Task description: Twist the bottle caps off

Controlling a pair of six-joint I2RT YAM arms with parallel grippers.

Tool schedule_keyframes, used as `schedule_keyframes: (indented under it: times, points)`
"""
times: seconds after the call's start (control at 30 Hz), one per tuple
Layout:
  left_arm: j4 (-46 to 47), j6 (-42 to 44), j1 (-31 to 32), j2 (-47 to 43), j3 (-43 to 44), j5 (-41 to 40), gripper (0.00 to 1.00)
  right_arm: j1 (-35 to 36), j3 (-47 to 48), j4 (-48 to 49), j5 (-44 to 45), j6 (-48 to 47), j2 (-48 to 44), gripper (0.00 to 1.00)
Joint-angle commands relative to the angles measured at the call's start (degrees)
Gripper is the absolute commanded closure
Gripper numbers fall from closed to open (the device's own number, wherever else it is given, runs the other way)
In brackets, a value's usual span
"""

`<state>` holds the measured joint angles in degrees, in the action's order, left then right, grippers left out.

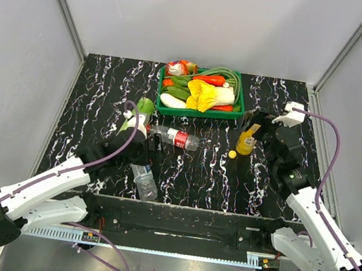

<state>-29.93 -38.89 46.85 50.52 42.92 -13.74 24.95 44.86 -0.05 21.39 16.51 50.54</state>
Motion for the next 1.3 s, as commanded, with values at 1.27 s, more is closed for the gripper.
schedule_keyframes:
  times: [1.27]
  points:
    - [4.97,-1.11,0.35,30.17,0.68,5.65,0.34,-0.16,4.88,-4.77,-11.45,1.33,-1.24,0.00]
